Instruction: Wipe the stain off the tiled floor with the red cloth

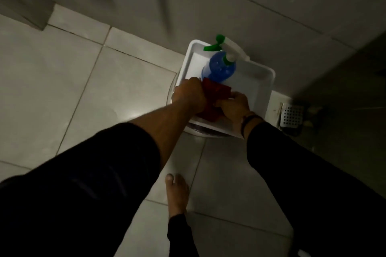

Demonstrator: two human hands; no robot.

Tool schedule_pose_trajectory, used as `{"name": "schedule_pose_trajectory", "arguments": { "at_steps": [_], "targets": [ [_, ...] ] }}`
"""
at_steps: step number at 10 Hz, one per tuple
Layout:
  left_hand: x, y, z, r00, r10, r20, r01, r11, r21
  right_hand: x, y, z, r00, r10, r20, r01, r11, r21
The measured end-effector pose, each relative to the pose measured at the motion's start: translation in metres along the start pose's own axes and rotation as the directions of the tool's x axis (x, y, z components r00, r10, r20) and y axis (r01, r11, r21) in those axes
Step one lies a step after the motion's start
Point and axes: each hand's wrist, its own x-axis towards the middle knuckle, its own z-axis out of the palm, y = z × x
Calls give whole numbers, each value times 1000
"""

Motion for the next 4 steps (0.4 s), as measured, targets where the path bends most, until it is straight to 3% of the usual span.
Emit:
{"name": "schedule_pose_trajectory", "arguments": {
  "at_steps": [1,2,4],
  "targets": [
    [5,2,12,998,-54,32,51,996,75,12,5,4,1000,5,-1,-5,990,-138],
    [0,-1,23,999,-41,-16,43,993,114,16,9,10,994,-9,-112,-20,966,-257],
    [-19,6,17,990,67,-127,-50,990,131,2,6,8,971,-78,-227,-1,944,-331]
  ]
}}
